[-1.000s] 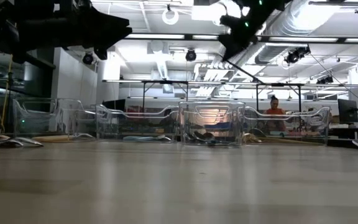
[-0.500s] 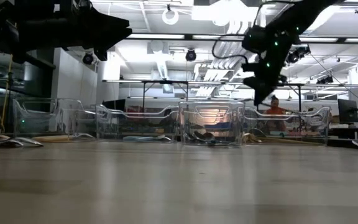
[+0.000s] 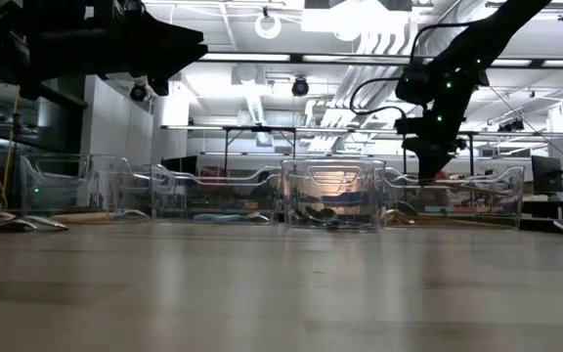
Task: Sort silverware by color (type)
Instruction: Put the gold spoon into the right transparent bin
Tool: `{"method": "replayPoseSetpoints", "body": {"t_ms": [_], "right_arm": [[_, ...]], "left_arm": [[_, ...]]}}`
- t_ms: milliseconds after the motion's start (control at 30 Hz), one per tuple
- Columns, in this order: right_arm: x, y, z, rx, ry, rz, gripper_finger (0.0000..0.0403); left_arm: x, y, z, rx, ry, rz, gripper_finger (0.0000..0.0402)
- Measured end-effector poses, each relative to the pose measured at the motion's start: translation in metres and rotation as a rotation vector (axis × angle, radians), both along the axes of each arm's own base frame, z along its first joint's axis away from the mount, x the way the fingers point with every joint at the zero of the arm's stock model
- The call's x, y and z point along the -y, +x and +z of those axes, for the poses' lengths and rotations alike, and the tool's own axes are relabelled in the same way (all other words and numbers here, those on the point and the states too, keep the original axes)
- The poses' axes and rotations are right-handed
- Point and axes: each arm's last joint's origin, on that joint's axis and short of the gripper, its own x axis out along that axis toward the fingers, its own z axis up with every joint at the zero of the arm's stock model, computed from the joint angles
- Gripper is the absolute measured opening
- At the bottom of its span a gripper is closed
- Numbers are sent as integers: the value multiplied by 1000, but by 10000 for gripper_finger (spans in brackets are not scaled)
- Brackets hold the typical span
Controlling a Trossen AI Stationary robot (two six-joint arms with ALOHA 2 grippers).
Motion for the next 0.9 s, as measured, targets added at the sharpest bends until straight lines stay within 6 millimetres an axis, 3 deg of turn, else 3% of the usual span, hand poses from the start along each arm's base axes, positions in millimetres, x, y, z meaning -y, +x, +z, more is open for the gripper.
{"method": "replayPoseSetpoints", "body": {"t_ms": [467, 900], "right_arm": [[10, 12, -43, -93, 143, 140, 1], [13, 15, -50, -88, 152, 175, 3]], "left_arm": [[0, 0, -1, -8, -1, 0, 117], [0, 0, -1, -9, -1, 0, 117]]}}
